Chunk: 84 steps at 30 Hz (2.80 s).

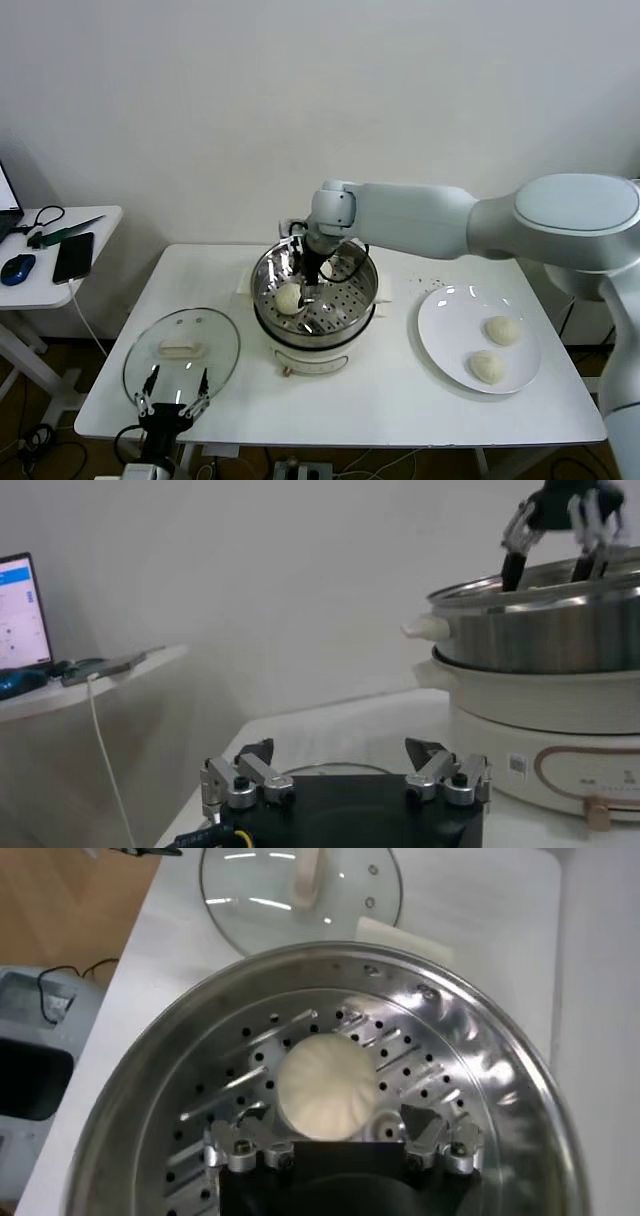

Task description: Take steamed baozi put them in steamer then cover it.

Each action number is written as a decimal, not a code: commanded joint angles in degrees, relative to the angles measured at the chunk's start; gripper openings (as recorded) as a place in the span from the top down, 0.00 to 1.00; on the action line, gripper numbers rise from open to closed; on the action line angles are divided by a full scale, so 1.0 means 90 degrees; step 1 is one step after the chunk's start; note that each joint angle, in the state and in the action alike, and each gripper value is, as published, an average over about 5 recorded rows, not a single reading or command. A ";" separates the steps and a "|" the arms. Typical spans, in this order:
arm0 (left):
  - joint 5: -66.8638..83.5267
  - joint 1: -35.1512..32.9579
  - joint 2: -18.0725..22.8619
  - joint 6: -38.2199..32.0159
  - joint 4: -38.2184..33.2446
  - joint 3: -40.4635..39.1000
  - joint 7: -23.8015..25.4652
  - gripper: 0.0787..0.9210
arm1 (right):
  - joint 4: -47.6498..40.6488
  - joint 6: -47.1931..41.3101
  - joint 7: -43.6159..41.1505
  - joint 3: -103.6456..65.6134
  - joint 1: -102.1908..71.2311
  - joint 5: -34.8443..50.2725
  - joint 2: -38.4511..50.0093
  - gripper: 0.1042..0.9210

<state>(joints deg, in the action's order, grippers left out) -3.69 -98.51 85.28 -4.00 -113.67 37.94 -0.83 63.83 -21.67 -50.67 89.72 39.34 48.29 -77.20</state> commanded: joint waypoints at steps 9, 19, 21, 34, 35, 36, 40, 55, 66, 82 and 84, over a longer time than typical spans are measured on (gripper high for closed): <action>-0.0054 0.0033 0.0021 0.0045 -0.0058 0.0013 -0.0002 0.12 | 0.1713 0.0625 -0.1130 0.0287 0.1408 -0.1048 0.2815 0.12; -0.0113 0.0048 0.0107 0.0097 -0.0127 0.0087 -0.0033 0.12 | 0.2495 0.0692 -0.1053 -0.0242 0.0000 -0.3028 0.5033 0.12; -0.0115 0.0040 0.0122 0.0109 -0.0159 0.0120 -0.0040 0.12 | 0.2420 0.0742 -0.1046 -0.0448 -0.0454 -0.3377 0.5251 0.12; -0.0230 0.0001 0.0231 0.0139 -0.0127 0.0182 -0.0056 0.12 | 0.1588 0.0973 -0.1180 -0.1617 -0.2540 -0.4490 0.5648 0.12; -0.0244 0.0002 0.0239 0.0140 -0.0122 0.0179 -0.0058 0.12 | 0.1562 0.0976 -0.1182 -0.1661 -0.2627 -0.4510 0.5638 0.12; -0.0256 0.0003 0.0247 0.0141 -0.0116 0.0179 -0.0060 0.12 | 0.1541 0.0977 -0.1184 -0.1707 -0.2716 -0.4533 0.5626 0.12; -0.0290 -0.0013 0.0260 0.0141 -0.0091 0.0181 -0.0075 0.12 | 0.1378 0.0970 -0.1152 -0.1989 -0.3102 -0.4637 0.5486 0.12; -0.0348 -0.0078 0.0283 0.0112 -0.0024 0.0198 -0.0097 0.12 | 0.0802 0.1002 -0.1131 -0.2308 -0.3357 -0.4760 0.4815 0.12; -0.0358 -0.0074 0.0289 0.0099 0.0003 0.0192 -0.0101 0.12 | 0.0714 0.1063 -0.1196 -0.2296 -0.3332 -0.4838 0.4707 0.15; -0.0364 -0.0040 0.0267 0.0124 -0.0004 0.0180 -0.0100 0.12 | 0.0724 0.1550 -0.1345 -0.2065 -0.2684 -0.4748 0.4709 0.29; -0.0370 -0.0036 0.0263 0.0127 0.0001 0.0175 -0.0099 0.12 | 0.0738 0.2076 -0.1444 -0.1830 -0.2219 -0.4815 0.4626 0.29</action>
<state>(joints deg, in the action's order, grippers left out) -6.97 -98.85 87.74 -2.90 -113.67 39.54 -1.74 70.63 -8.63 -62.90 71.02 13.78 5.28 -35.07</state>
